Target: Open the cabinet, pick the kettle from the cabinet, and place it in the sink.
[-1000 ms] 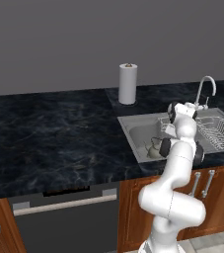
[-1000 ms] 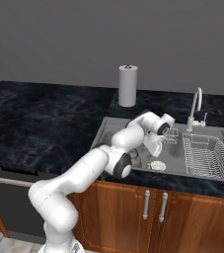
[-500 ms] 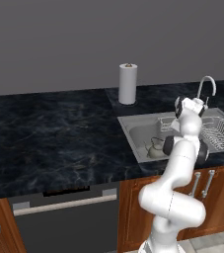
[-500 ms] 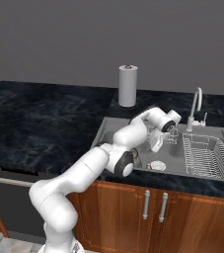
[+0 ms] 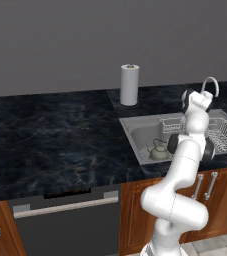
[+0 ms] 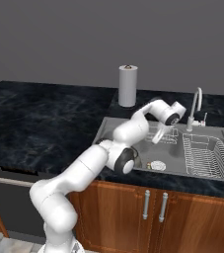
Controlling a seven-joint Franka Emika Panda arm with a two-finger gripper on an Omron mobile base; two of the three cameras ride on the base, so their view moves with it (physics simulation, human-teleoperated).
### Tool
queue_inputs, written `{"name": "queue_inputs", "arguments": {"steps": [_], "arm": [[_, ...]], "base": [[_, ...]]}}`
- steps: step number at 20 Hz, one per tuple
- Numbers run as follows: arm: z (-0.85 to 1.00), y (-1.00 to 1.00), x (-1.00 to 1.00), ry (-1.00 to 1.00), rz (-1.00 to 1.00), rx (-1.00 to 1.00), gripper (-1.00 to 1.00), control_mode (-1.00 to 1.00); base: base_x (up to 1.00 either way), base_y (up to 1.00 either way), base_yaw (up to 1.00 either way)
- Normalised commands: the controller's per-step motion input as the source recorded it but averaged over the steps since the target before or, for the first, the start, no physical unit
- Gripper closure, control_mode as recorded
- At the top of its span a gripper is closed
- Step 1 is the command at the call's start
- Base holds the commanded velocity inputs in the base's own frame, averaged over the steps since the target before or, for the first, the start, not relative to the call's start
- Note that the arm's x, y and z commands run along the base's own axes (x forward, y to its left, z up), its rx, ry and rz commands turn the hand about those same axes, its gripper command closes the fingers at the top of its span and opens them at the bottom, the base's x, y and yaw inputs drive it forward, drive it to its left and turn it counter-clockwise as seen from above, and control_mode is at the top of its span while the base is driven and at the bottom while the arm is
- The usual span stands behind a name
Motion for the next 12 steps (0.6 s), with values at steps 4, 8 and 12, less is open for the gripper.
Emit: {"name": "queue_inputs", "arguments": {"steps": [4, 8, 12], "arm": [[0.12, 0.11, -0.36, 0.0, -0.27, -0.23, -1.0, -1.0], [0.05, 0.2, -0.36, 0.0, -0.38, -0.22, -1.0, -1.0], [0.02, 0.16, -0.41, -0.05, -0.41, -0.19, -1.0, -1.0]], "base": [[0.0, 0.0, 0.0], [0.0, 0.0, 0.0], [0.0, 0.0, 0.0]]}}
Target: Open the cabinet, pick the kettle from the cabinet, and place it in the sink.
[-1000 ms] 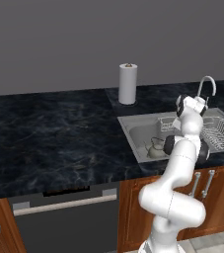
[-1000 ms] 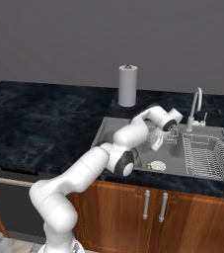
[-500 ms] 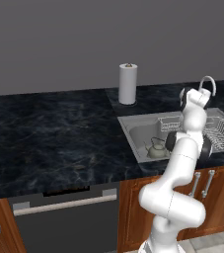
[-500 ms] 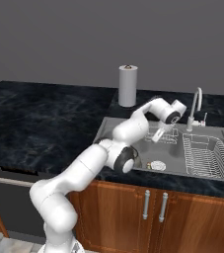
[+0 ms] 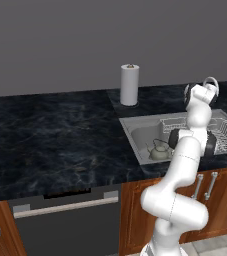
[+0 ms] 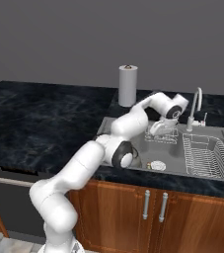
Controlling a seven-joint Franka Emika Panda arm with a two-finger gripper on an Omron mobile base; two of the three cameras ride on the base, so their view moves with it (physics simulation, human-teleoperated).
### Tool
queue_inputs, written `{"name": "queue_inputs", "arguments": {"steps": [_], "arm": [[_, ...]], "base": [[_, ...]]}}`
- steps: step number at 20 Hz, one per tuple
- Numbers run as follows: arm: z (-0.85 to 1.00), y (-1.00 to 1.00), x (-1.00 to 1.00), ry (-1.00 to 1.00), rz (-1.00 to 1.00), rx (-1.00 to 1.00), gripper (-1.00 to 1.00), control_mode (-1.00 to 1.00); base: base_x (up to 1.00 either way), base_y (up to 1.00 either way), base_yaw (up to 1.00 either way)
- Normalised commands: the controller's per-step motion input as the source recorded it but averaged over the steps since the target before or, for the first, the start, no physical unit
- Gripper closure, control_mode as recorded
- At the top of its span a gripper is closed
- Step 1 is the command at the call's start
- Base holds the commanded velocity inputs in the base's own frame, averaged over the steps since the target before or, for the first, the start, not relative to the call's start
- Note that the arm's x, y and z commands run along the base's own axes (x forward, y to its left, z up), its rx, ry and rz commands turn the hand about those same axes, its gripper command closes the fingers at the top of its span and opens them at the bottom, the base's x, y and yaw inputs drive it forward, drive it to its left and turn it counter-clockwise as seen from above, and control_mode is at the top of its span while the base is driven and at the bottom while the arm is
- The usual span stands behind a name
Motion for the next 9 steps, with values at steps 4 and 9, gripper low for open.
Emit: {"name": "queue_inputs", "arguments": {"steps": [4, 9], "arm": [[0.0, 0.17, -0.41, -0.02, -0.42, -0.2, -1.0, -1.0], [0.01, 0.2, -0.37, 0.0, -0.38, -0.23, -1.0, -1.0]], "base": [[0.0, 0.0, 0.0], [0.0, 0.0, 0.0]]}}
